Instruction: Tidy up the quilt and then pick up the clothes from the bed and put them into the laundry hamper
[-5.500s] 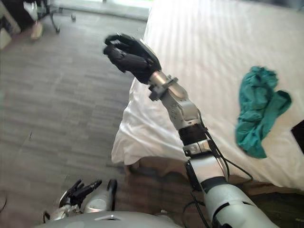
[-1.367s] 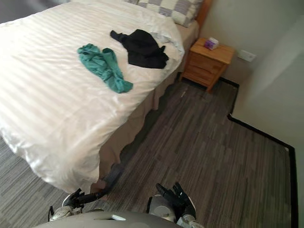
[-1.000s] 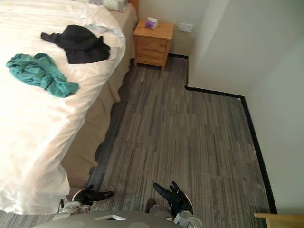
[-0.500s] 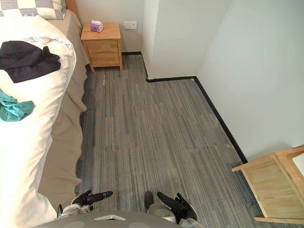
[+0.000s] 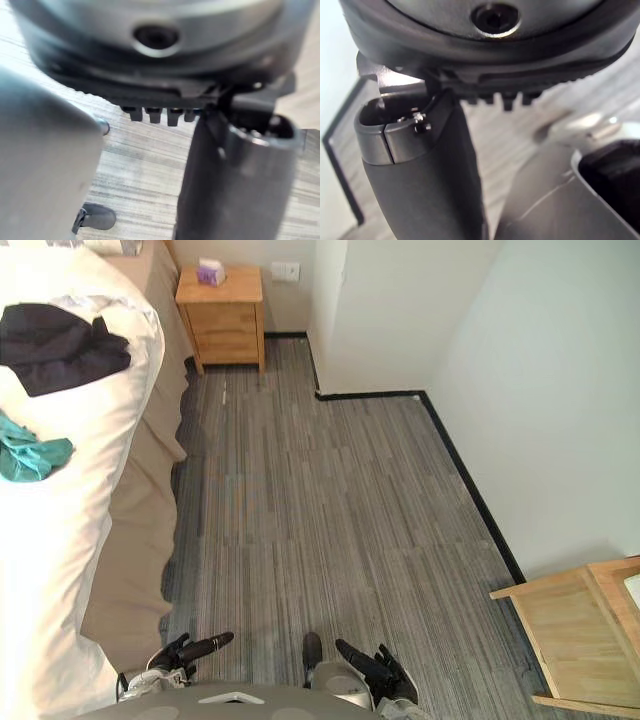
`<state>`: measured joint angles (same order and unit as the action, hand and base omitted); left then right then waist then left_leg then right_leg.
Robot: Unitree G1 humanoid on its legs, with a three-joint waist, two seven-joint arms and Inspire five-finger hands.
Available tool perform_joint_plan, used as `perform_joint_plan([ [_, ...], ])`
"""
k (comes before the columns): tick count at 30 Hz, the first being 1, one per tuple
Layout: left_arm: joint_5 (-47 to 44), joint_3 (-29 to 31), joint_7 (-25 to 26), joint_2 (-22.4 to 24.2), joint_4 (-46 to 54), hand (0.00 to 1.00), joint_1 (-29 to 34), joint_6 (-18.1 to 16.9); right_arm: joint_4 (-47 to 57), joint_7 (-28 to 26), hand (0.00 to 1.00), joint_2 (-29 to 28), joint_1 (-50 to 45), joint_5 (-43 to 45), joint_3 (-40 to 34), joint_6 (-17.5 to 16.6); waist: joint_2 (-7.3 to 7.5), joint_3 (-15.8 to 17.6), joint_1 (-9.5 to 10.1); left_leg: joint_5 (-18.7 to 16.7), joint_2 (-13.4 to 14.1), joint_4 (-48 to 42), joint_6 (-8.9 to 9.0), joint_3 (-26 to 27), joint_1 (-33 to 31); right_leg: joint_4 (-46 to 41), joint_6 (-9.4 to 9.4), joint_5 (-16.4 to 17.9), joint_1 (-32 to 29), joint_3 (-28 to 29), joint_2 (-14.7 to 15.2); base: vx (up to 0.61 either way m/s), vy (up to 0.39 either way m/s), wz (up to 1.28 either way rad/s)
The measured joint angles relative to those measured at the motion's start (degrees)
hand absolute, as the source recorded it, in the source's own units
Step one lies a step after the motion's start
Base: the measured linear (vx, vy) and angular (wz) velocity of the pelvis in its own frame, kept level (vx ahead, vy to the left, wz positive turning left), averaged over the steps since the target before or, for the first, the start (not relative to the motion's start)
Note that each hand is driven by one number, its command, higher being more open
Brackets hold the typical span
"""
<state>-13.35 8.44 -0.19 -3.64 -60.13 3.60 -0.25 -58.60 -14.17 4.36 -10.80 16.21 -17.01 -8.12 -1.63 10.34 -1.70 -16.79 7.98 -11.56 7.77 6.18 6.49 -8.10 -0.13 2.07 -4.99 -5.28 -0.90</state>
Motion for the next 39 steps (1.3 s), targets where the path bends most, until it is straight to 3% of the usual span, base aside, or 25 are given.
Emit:
perform_joint_plan([
  [1, 0.3, 1.9, 0.4, -0.1, 0.4, 1.0, 0.0, 0.1, 0.5, -0.1, 1.0, -0.1, 0.1, 0.0, 1.1, -0.1, 0.98, 0.7, -0.64, 0.0, 0.4, -10.7, 0.08, 2.3, -4.4, -4.1, -0.06, 3.3, -1.1, -1.1, 1.4, 0.09, -0.127, 0.49],
  [3, 0.5, 3.9, 0.5, 0.9, 3.5, 1.0, 0.0, 0.4, 2.2, -0.2, 1.0, 0.4, -0.9, 0.4, 2.3, -0.1, 0.63, 1.4, -0.97, 3.8, 3.3, -31.4, 0.25, 4.5, -13.0, -7.1, -0.43, 5.9, 0.5, -2.8, 2.0, 0.1, -0.128, 0.49],
  [5, 0.8, 5.9, 0.0, 2.0, 6.3, 1.0, 1.2, 0.5, 4.9, -0.1, 1.0, 1.8, -1.6, 0.5, 4.8, -0.2, -0.89, 3.0, 0.37, 14.5, 4.9, -48.3, 0.74, 2.2, -20.4, -7.8, -2.18, 9.0, 5.2, -1.3, 2.0, 0.26, -0.104, -0.06],
  [6, 1.0, 6.0, -0.2, 2.1, 6.6, 1.0, 1.3, 0.4, 5.1, -0.1, 1.0, 2.1, -1.1, 0.5, 5.1, -0.2, -1.2, 3.2, 0.51, 12.0, 4.3, -49.4, 0.49, 2.2, -21.6, -7.7, -2.38, 9.4, 6.0, -0.8, 2.3, 0.26, -0.069, -0.27],
  [8, 2.5, 5.9, -1.2, 2.6, 6.9, 1.0, 1.4, 0.1, 4.9, -0.3, 1.0, 2.4, 0.7, 0.5, 5.1, -0.1, -1.57, 3.4, 0.13, 5.9, 2.1, -43.3, -0.73, 5.6, -24.4, -6.7, -1.53, 9.3, 8.2, 0.4, 3.5, 0.26, -0.049, -0.3],
  [10, 2.8, 6.0, -1.3, 2.7, 7.4, 1.0, 1.4, 0.2, 5.2, -0.6, 1.0, 1.9, 1.2, 0.5, 5.1, -0.1, -1.37, 3.5, 0.2, 5.5, 1.4, -31.3, -1.68, 9.9, -23.8, -5.6, -0.73, 9.7, 10.0, 1.1, 3.8, 0.29, 0.003, -0.29],
  [12, 2.8, 6.0, -1.9, 2.7, 7.9, 1.0, 1.3, 0.3, 5.4, -0.6, 1.0, 1.1, 1.1, 0.4, 4.0, 0.0, -0.99, 3.7, 0.15, 6.5, 0.9, -19.1, -2.17, 12.6, -23.0, -4.3, 0.29, 10.3, 11.8, 1.1, 4.1, 0.32, 0.041, -0.05],
  [14, 2.8, 5.8, -2.4, 2.4, 7.8, 1.0, 1.3, 0.2, 4.4, -0.8, 1.0, 0.3, 0.8, 0.4, 2.1, -0.1, -0.23, 4.1, -0.03, 11.3, -0.3, -7.1, -2.43, 13.4, -21.5, -2.0, 1.27, 11.3, 14.9, 0.8, 5.1, 0.34, 0.105, 0.13],
  [15, 2.8, 5.5, -2.8, 2.1, 7.3, 1.0, 1.2, 0.2, 2.5, -1.1, 1.0, 0.6, 0.7, 0.2, 1.6, -0.2, -0.26, 4.1, -0.02, 19.0, -0.4, -1.4, -2.84, 13.6, -20.9, 0.5, 1.76, 12.8, 18.2, 0.8, 5.9, 0.44, 0.209, 0.12],
  [16, 2.8, 5.4, -3.1, 1.7, 7.1, 1.0, 1.2, 0.2, 2.1, -1.1, 1.0, 0.5, 0.8, -0.1, 1.5, -0.2, 0.1, 3.9, 0.08, 21.6, -0.9, -1.5, -4.25, 14.4, -20.7, 1.4, 1.51, 13.8, 18.9, 0.9, 6.6, 0.37, 0.191, 0.09],
  [17, 2.8, 5.4, -3.2, 1.2, 7.0, 1.0, 1.0, 0.1, 1.7, -1.2, 1.0, 0.6, 0.9, -0.2, 1.5, -0.2, 0.58, 4.0, 0.07, 22.4, -1.6, -2.3, -6.07, 14.8, -20.8, 1.8, 1.48, 14.5, 19.3, 0.9, 7.5, 0.38, 0.249, -0.13],
  [18, 2.2, 5.7, -3.8, 0.5, 7.0, 1.0, 0.7, 0.0, 0.2, -1.7, 1.0, 0.1, 2.1, -0.7, 1.2, -0.1, 1.13, 4.1, 0.31, 15.3, -1.7, -9.3, -7.65, 15.6, -23.3, 1.7, -0.53, 15.4, 19.0, 1.0, 8.7, 0.3, 0.185, -0.22],
  [19, 2.4, 5.7, -3.9, 0.2, 7.0, 1.0, 0.6, 0.0, -0.1, -2.0, 1.0, 0.1, 2.6, -1.5, 0.8, -0.1, 1.02, 4.1, 0.29, 13.3, -1.4, -12.0, -7.72, 15.4, -24.5, 0.8, 0.63, 14.3, 18.8, 1.1, 8.7, 0.58, 0.306, -0.27],
  [20, 2.4, 5.9, -3.8, -0.5, 6.4, 1.0, 0.4, 0.3, -0.2, -2.3, 1.0, 0.3, 2.7, -2.9, 0.1, -0.1, 0.79, 3.9, 0.07, 11.3, -1.7, -14.5, -9.83, 15.3, -24.8, -3.7, 2.48, 13.2, 17.2, 1.2, 9.6, 0.53, 0.254, -0.19],
  [22, 2.8, 5.4, -3.9, -1.1, 5.1, 1.0, 0.4, 0.6, -0.3, -2.0, 1.0, 0.1, 2.8, -4.2, -0.9, 0.0, 1.64, 3.4, 0.04, 9.4, -3.5, -13.0, -11.46, 16.1, -22.1, -18.4, 5.25, 12.1, 11.2, 2.7, 11.8, 0.4, 0.202, -0.11],
  [24, 3.0, 3.8, -3.9, -2.5, 4.4, 1.0, 0.3, 0.5, -0.3, -2.0, 1.0, -0.6, 3.0, -4.1, -0.6, 0.0, 3.14, 3.6, -0.11, 8.0, -5.5, -10.7, -11.39, 17.0, -17.6, -36.2, 12.6, 7.4, 3.7, 3.8, 14.7, 0.42, 0.163, -0.03],
  [27, 5.3, 1.1, -3.3, -3.6, 3.7, 1.0, 0.9, 0.6, 0.2, -1.4, 1.0, 0.1, 4.1, -2.1, 0.2, -0.6, 2.97, 3.8, -0.31, 6.8, -7.3, -4.9, -10.88, 17.1, -8.2, -48.0, 8.87, 9.3, -2.9, -1.9, 17.5, 0.38, 0.082, -0.02],
  [30, 5.5, -1.1, -2.7, -3.8, 3.8, 1.0, 0.3, 1.0, 0.5, -1.1, 1.0, -0.1, 5.1, 2.0, 1.5, -0.2, 2.55, 4.1, -0.33, 7.1, -6.6, -1.0, -10.49, 16.7, -2.7, -39.1, 6.65, 11.0, -6.6, -7.6, 15.5, 0.36, -0.023, 0.12],
  [31, 6.6, -2.0, -2.5, -3.8, 3.9, 1.0, 0.2, 2.3, 0.9, -1.1, 1.0, -0.1, 5.0, 4.8, 2.1, 0.1, 2.22, 4.3, -0.36, 6.5, -5.7, 0.2, -9.46, 16.1, -0.8, -26.3, 6.3, 10.8, -7.6, -10.6, 12.5, 0.33, -0.103, 0.15],
  [33, 7.2, -1.8, -2.4, -3.7, 3.8, 1.0, -0.1, 3.0, 1.0, -1.0, 1.0, -0.4, 4.9, 5.9, 2.1, 0.0, 2.45, 4.5, -0.47, 5.6, -5.4, 1.5, -7.95, 15.9, 1.5, -12.2, 6.12, 6.8, -9.2, -11.8, 9.7, 0.4, -0.15, 0.12],
  [35, 7.3, -0.7, -1.7, -4.1, 3.7, 1.0, 0.9, 2.4, 0.8, -0.8, 1.0, -1.1, 3.6, 6.8, 1.9, -0.3, 3.27, 5.4, -0.78, 2.9, -5.7, 2.0, -4.29, 15.8, 6.6, -3.4, 4.36, -0.8, -9.5, -11.9, 8.6, 0.53, -0.265, 0.04],
  [36, 7.4, -0.3, -1.4, -4.1, 3.7, 1.0, 1.4, 2.1, 0.8, -0.8, 1.0, -1.4, 3.2, 6.8, 1.9, -0.5, 3.47, 5.3, -0.87, 2.0, -5.8, 2.2, -3.65, 15.8, 8.3, -3.7, 3.69, -1.1, -9.5, -11.8, 8.7, 0.5, -0.311, 0.01],
  [37, 9.2, 0.8, -1.1, -3.8, 3.7, 1.0, 2.6, 1.3, 1.0, -1.1, 1.0, -1.7, 1.9, 7.4, 1.7, -0.8, 3.26, 5.2, -1.45, -0.1, -5.5, 2.6, -2.32, 15.7, 11.7, -7.1, -0.45, -3.3, -9.6, -11.8, 8.6, 0.41, -0.27, -0.01],
  [38, 9.9, 1.1, -0.7, -3.3, 3.7, 1.0, 3.2, 0.9, 1.2, -1.2, 1.0, -1.5, 1.2, 7.6, 1.3, -0.9, 2.45, 4.7, -1.9, -0.7, -4.7, 2.6, -1.43, 15.7, 13.1, -9.9, -1.26, -3.6, -10.0, -12.1, 8.4, 0.53, -0.334, -0.09],
  [39, 11.1, 1.5, -0.6, -2.6, 3.6, 1.0, 4.7, 0.4, 2.2, -1.2, 1.0, -0.9, 0.9, 7.8, 0.7, -1.2, 0.69, 3.6, -2.16, -1.4, -2.9, -1.5, -0.1, 15.6, 12.5, -13.3, -3.37, -0.4, -10.8, -12.6, 7.3, 0.49, -0.361, -0.25],
])
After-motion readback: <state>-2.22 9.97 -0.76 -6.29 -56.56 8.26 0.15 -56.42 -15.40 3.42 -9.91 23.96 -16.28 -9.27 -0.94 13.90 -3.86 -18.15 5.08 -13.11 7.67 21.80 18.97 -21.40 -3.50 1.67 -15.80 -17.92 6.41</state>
